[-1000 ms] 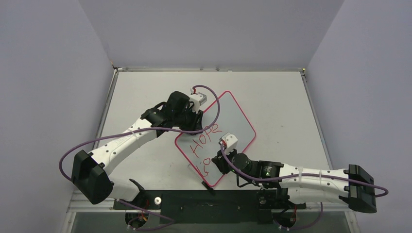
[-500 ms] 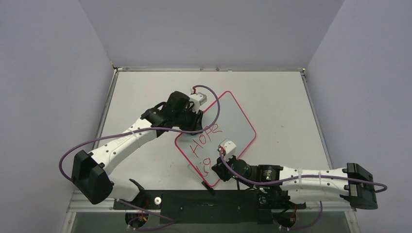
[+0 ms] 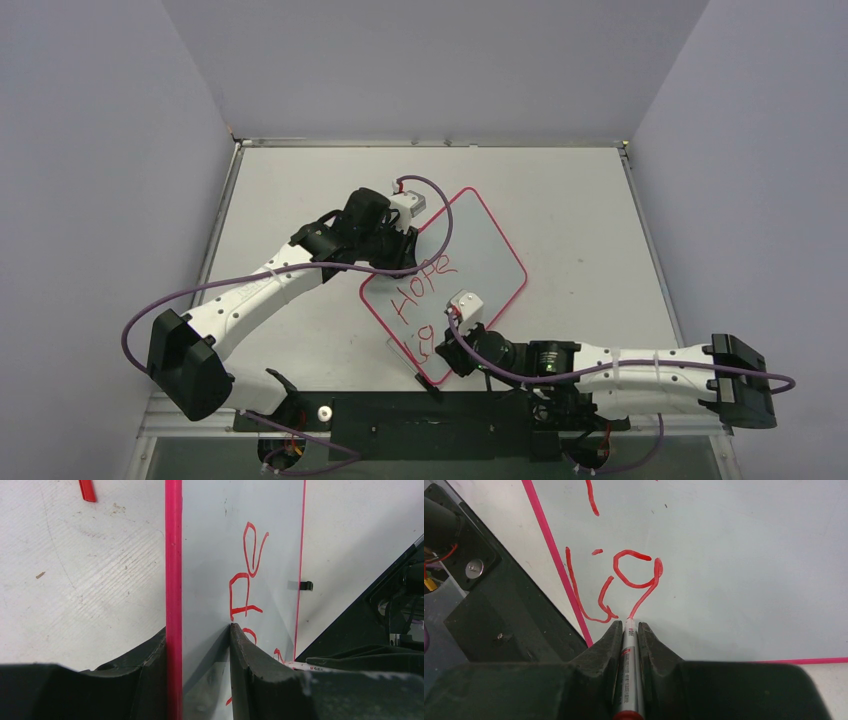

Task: Write a sentence on the whiteboard

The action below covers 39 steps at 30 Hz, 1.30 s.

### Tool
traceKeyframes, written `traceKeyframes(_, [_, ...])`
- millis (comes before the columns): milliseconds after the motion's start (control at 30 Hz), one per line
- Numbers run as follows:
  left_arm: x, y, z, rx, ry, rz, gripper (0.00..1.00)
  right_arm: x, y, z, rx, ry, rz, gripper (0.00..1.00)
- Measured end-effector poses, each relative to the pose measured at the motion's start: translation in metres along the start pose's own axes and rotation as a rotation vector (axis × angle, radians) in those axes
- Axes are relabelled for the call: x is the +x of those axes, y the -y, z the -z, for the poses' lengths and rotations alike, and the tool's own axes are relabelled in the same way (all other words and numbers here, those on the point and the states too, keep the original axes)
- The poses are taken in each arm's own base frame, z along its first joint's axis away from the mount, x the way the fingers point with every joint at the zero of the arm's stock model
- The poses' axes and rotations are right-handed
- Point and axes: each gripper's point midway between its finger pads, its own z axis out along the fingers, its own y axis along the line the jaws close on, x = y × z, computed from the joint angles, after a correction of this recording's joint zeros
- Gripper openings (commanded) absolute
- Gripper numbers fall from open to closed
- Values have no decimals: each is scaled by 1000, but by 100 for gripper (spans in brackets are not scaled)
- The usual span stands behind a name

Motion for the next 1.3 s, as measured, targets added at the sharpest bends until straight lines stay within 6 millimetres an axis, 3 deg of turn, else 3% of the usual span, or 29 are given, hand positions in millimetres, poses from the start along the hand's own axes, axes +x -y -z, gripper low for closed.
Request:
traceKeyframes(433, [0, 0, 0, -4, 0, 7, 0, -21, -4, -1, 17, 33, 35, 0])
traceKeyframes(600, [0, 0, 0, -4, 0, 7, 0, -26, 0, 8, 26, 49, 30, 0])
traceKeyframes(800, [0, 0, 0, -4, 0, 7, 0, -48, 2, 18, 34, 114, 5, 0])
traceKeyframes(1300, [0, 0, 0, -4, 0, 7, 0, -66, 38, 14, 157, 158, 2, 0])
